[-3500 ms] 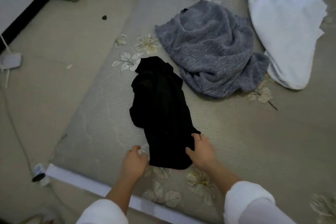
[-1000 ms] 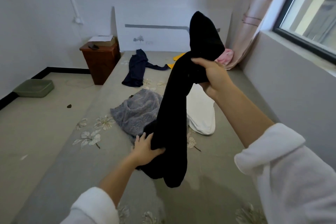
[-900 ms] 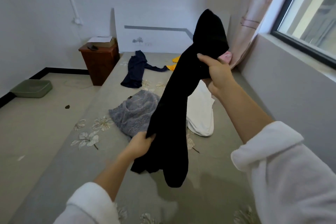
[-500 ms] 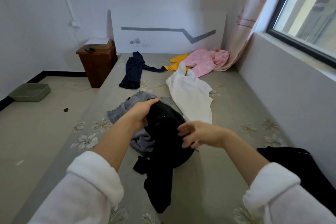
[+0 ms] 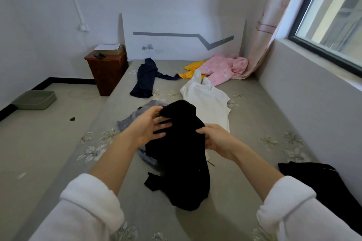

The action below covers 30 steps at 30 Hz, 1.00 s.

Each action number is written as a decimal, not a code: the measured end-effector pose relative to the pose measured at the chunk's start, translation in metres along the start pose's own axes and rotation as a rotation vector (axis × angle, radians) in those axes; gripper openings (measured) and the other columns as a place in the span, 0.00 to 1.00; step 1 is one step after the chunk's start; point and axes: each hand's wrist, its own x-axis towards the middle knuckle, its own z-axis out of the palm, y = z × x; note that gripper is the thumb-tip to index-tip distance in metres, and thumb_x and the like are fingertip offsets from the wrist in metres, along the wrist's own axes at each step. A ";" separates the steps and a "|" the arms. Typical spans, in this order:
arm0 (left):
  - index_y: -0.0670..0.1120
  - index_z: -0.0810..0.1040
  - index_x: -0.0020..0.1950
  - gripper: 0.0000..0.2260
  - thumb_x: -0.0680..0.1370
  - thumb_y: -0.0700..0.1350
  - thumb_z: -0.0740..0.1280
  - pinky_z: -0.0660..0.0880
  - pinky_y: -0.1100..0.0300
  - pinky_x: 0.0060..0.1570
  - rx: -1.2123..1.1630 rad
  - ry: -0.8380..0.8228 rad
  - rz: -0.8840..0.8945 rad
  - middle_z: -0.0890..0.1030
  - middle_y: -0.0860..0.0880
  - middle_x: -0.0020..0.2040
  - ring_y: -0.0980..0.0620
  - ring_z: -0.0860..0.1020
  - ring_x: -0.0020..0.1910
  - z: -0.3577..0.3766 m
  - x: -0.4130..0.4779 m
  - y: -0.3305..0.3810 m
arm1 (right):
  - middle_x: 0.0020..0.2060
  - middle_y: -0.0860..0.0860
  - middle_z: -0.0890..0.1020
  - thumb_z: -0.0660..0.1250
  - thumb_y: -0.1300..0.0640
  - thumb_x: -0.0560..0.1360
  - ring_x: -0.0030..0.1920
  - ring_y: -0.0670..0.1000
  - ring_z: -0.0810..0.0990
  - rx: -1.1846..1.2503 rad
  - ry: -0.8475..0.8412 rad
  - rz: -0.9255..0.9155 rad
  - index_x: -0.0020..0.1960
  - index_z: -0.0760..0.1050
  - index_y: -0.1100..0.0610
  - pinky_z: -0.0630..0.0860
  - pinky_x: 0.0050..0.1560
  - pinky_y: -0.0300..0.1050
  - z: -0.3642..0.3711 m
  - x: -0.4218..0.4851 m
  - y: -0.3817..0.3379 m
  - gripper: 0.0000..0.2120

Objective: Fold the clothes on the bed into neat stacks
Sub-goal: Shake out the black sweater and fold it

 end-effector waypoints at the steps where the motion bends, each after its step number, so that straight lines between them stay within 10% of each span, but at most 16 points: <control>1: 0.53 0.77 0.59 0.12 0.79 0.52 0.58 0.72 0.50 0.57 -0.031 -0.022 -0.005 0.83 0.51 0.55 0.50 0.78 0.58 -0.002 -0.002 -0.006 | 0.35 0.51 0.77 0.60 0.60 0.79 0.35 0.49 0.78 -0.012 0.001 0.010 0.50 0.76 0.59 0.72 0.41 0.43 0.001 0.000 -0.001 0.06; 7: 0.57 0.75 0.58 0.11 0.79 0.45 0.63 0.76 0.51 0.52 -0.116 0.078 0.117 0.83 0.49 0.54 0.50 0.80 0.55 0.005 -0.007 -0.022 | 0.34 0.52 0.71 0.64 0.60 0.75 0.34 0.51 0.71 -0.123 -0.028 0.049 0.36 0.73 0.54 0.66 0.39 0.46 0.010 -0.001 -0.001 0.08; 11: 0.53 0.77 0.51 0.06 0.80 0.43 0.62 0.74 0.54 0.53 0.025 0.175 0.209 0.84 0.50 0.45 0.51 0.81 0.51 0.012 -0.006 -0.014 | 0.34 0.50 0.78 0.66 0.61 0.75 0.33 0.48 0.78 -0.280 -0.140 0.091 0.46 0.77 0.54 0.73 0.38 0.42 0.012 -0.008 -0.004 0.03; 15: 0.50 0.80 0.52 0.05 0.79 0.44 0.64 0.73 0.55 0.54 0.260 0.087 0.234 0.85 0.50 0.45 0.53 0.82 0.50 0.027 -0.009 -0.004 | 0.49 0.51 0.83 0.74 0.52 0.70 0.43 0.51 0.85 -0.217 0.035 0.054 0.60 0.71 0.49 0.79 0.35 0.43 0.014 -0.012 -0.003 0.21; 20: 0.54 0.72 0.64 0.15 0.79 0.42 0.64 0.73 0.73 0.29 0.300 0.018 0.266 0.81 0.54 0.52 0.67 0.80 0.38 0.044 -0.014 0.002 | 0.46 0.56 0.84 0.66 0.46 0.76 0.41 0.58 0.85 -0.095 0.240 0.041 0.56 0.76 0.55 0.83 0.39 0.55 0.007 -0.015 -0.009 0.15; 27: 0.47 0.75 0.49 0.05 0.75 0.39 0.68 0.73 0.58 0.45 0.478 0.280 0.434 0.79 0.49 0.43 0.52 0.77 0.43 0.051 -0.025 -0.073 | 0.44 0.60 0.82 0.59 0.50 0.81 0.36 0.57 0.85 0.359 0.349 0.059 0.51 0.73 0.58 0.80 0.31 0.48 -0.004 -0.019 -0.043 0.11; 30: 0.47 0.70 0.61 0.20 0.72 0.42 0.72 0.70 0.61 0.55 0.546 0.168 0.325 0.74 0.48 0.56 0.50 0.73 0.57 0.059 -0.030 -0.115 | 0.46 0.63 0.81 0.58 0.52 0.81 0.41 0.59 0.84 0.473 0.380 0.020 0.54 0.72 0.61 0.81 0.33 0.50 0.001 -0.021 -0.056 0.12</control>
